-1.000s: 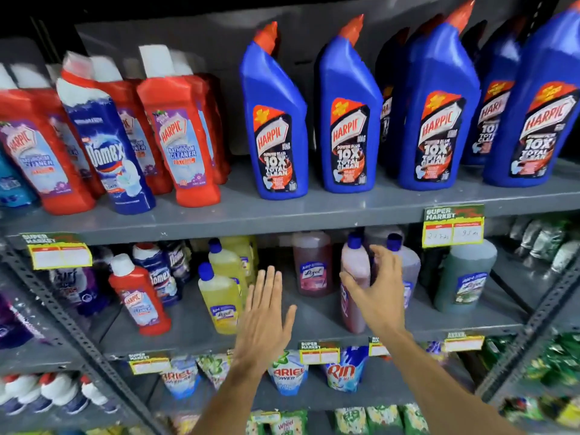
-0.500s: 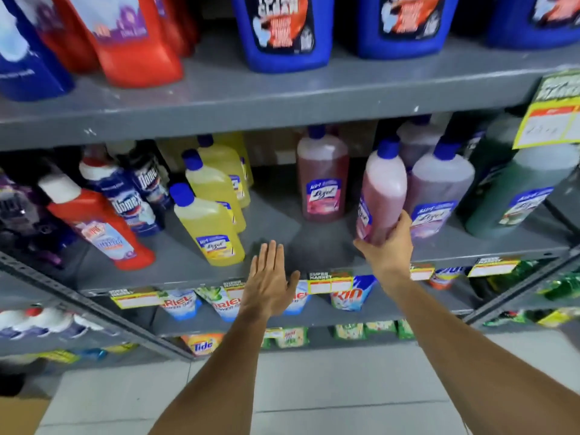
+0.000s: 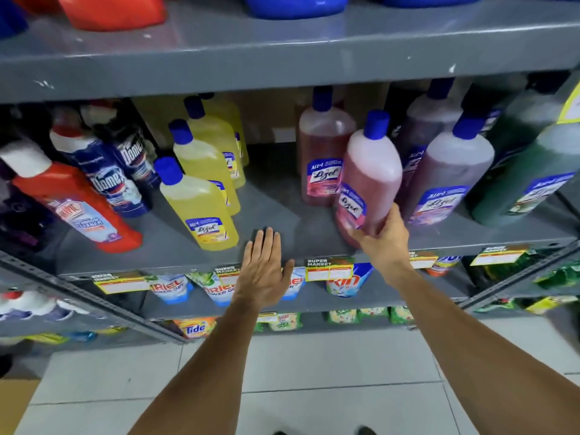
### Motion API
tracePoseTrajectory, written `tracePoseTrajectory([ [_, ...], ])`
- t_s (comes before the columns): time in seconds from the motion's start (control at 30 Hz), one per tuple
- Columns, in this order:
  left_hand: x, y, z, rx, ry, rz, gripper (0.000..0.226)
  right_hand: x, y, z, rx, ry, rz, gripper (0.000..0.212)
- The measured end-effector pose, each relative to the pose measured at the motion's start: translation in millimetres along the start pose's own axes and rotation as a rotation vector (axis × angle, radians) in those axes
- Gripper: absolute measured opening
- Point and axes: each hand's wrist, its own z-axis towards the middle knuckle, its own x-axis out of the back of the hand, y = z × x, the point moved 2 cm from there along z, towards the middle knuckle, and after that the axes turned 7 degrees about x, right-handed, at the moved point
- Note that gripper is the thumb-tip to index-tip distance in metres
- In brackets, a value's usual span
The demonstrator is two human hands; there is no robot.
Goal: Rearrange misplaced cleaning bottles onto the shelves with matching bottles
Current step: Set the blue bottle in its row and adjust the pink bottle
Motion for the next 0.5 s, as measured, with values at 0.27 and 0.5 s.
tracePoseTrajectory([
  [0.27,6.4,0.0,-2.6,0.021,-0.016,-0.029,0.077,-14.4,-1.0,7.0,-0.056,-0.343,0.062,0.074],
  [0.5,4.2,-2.2,-0.7,0.026,-0.04,-0.031,0.076,-19.9,-3.8,8.6,-0.012,-0.332,-0.074,0.087],
])
